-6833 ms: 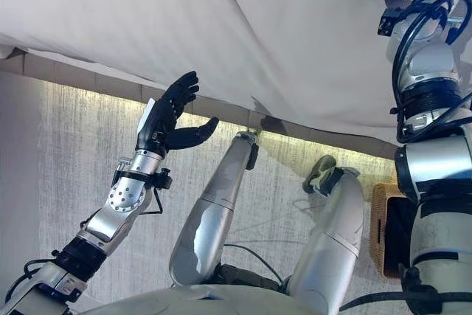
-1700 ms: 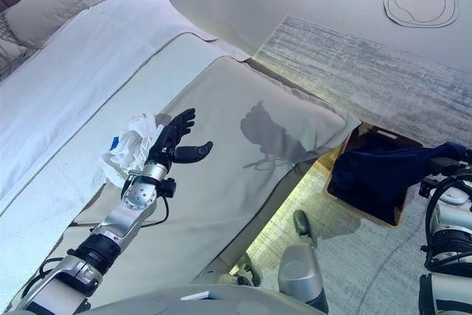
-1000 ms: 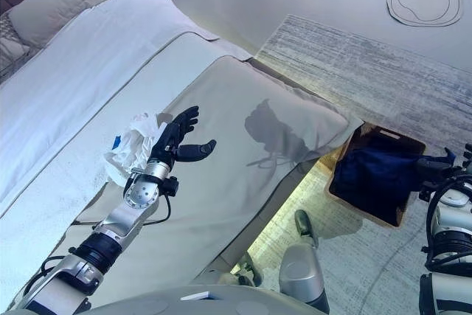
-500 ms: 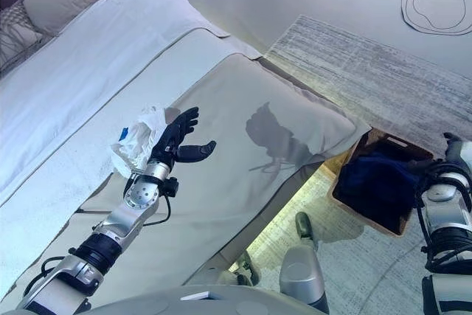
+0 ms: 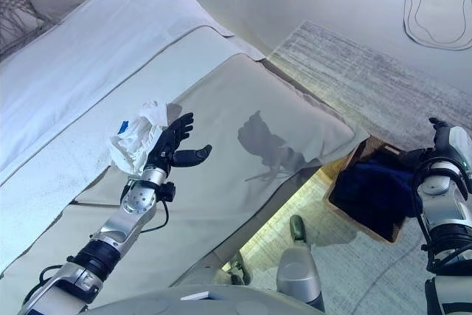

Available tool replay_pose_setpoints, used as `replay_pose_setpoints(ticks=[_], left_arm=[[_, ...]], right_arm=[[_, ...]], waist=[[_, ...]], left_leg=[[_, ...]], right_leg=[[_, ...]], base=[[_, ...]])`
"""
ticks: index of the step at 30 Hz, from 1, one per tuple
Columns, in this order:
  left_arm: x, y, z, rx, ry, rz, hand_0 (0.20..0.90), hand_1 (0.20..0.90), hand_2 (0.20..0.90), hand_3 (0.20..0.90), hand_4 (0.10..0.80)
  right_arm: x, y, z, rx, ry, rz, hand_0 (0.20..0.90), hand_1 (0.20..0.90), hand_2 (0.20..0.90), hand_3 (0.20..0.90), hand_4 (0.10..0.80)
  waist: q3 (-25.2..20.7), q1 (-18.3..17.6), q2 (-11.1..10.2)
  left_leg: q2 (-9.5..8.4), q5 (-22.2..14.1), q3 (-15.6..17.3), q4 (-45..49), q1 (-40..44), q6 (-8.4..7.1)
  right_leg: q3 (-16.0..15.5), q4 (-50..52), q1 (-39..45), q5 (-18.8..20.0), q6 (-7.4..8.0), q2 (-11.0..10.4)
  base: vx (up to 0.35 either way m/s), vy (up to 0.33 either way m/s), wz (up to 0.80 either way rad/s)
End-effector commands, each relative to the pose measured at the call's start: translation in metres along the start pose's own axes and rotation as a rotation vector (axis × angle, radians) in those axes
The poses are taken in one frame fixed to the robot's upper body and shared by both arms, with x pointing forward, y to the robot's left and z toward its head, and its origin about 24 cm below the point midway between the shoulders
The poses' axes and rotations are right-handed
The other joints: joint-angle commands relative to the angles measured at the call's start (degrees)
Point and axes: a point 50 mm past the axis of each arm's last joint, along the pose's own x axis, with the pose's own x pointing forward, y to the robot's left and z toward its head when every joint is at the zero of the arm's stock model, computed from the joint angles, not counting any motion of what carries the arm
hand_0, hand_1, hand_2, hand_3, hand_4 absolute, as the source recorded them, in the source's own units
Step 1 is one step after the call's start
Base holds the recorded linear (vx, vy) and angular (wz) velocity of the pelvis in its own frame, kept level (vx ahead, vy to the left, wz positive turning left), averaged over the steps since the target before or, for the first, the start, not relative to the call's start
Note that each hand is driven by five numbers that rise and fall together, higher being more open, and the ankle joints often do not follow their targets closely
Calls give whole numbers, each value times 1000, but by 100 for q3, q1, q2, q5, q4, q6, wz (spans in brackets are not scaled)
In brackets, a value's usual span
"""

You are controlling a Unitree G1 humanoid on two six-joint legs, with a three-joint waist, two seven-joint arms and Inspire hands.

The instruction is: Pick up the clothes from the bed and place them into the basket

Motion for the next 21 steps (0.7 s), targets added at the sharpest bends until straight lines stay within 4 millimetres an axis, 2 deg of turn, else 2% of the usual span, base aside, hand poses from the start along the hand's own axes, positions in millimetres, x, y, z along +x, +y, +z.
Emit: replay_pose_setpoints(ticks=[1, 4, 9, 12, 15, 17, 21], left_arm=[[7, 16, 21, 26, -113, 77, 900, 900, 900, 900, 800], [6, 19, 14, 26, -82, 113, 900, 900, 900, 900, 800], [1, 29, 0, 50, -37, 157, 900, 900, 900, 900, 800], [-1, 34, -3, 61, -25, 171, 900, 900, 900, 900, 800], [-2, 37, -4, 81, -28, 141, 900, 900, 900, 900, 800], [-2, 37, -3, 92, -31, 131, 900, 900, 900, 900, 800], [-3, 40, -2, 99, -25, 142, 900, 900, 900, 900, 800]], right_arm=[[7, -19, 63, 123, -277, -93, 900, 900, 900, 900, 800], [2, -12, 105, 158, -426, -78, 900, 900, 900, 900, 800], [-3, -3, 148, 189, -550, -16, 900, 900, 900, 900, 800], [-5, 1, 167, 161, -590, -32, 900, 900, 900, 900, 800], [-5, 3, 172, 142, -589, -47, 900, 900, 900, 900, 800], [-7, 6, 179, 125, -603, -49, 900, 900, 900, 900, 800], [-10, 17, 199, 113, -647, -22, 900, 900, 900, 900, 800]], waist=[[-585, 254, -435], [-566, 484, -481], [-561, 844, -515], [-550, 1036, -525], [-558, 1148, -535], [-573, 1216, -543], [-586, 1413, -547]], left_leg=[[-113, -416, -795, 248, -167, -71], [-133, -367, -975, 261, -308, -99], [-200, -226, -1280, 140, -439, -122], [-233, -157, -1344, 85, -488, -113], [-139, -83, -995, 88, -501, -146], [-147, -69, -901, 88, -511, -123], [-227, -123, -1007, 122, -497, -19]], right_leg=[[-467, 180, 259, -580, -216, 204], [-637, 186, 250, -634, -258, 175], [-907, 101, 331, -653, -294, 129], [-1091, 116, 387, -684, -310, 103], [-1522, 168, 469, -719, -296, -19], [-1699, 211, 496, -717, -258, -121], [-1812, 383, 521, -728, -166, -322]], base=[[-35, -28, 25], [-65, -30, 39], [-4, -14, 43], [44, 35, 43], [89, 96, 77], [113, 167, 86], [148, 166, 47]])
